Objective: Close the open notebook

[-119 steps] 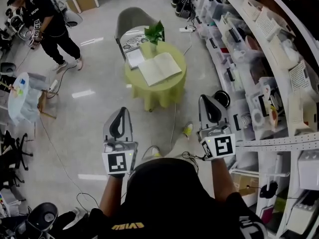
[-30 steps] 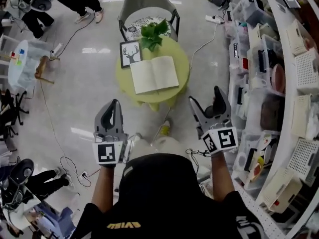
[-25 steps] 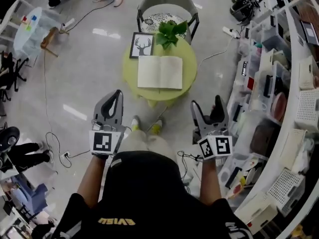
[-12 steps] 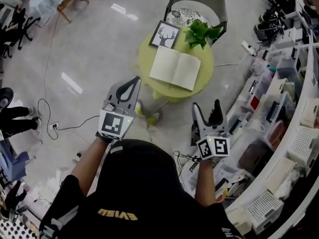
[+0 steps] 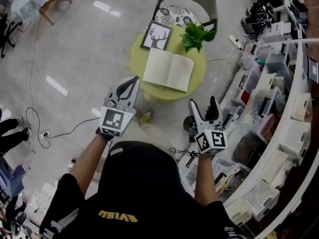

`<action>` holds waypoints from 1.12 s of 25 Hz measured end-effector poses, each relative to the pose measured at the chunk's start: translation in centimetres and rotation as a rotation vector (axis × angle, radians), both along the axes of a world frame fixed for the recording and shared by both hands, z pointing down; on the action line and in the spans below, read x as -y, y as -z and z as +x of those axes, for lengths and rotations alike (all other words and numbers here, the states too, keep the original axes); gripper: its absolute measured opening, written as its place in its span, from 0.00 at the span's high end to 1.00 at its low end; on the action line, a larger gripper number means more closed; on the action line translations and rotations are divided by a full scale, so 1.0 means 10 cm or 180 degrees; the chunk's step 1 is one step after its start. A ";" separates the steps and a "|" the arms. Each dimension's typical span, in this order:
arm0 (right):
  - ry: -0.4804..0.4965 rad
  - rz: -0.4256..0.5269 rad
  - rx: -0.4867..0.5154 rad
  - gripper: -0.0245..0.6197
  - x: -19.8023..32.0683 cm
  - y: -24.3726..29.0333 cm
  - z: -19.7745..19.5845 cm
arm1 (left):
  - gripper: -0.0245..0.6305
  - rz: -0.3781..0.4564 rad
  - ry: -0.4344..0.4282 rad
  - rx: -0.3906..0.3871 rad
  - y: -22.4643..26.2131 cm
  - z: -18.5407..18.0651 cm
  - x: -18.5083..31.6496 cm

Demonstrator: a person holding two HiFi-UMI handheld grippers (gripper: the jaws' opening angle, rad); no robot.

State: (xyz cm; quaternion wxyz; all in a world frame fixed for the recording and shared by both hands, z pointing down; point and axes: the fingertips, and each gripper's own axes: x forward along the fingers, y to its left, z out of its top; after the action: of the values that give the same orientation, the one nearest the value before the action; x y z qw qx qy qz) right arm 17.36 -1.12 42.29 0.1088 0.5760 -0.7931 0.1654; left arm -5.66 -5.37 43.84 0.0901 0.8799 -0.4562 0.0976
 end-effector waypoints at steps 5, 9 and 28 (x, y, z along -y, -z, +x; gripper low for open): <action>-0.0044 -0.0189 -0.0034 0.37 0.12 -0.30 0.02 | 0.94 -0.0176 -0.0097 0.0029 -0.33 0.01 0.18; 0.0070 -0.0387 -0.0003 0.37 0.36 -0.73 -0.01 | 0.93 -0.0290 -0.0082 0.0136 -0.66 0.05 0.37; 0.0093 -0.1444 0.0160 0.38 0.46 -2.76 0.47 | 0.94 -0.0710 -0.0418 0.0992 -2.37 0.90 0.65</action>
State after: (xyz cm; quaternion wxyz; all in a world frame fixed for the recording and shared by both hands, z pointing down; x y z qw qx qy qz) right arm 22.03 -5.69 69.91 0.2182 0.5210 -0.7463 0.3523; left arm 3.32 -11.88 67.53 0.1088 0.8666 -0.3926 0.2882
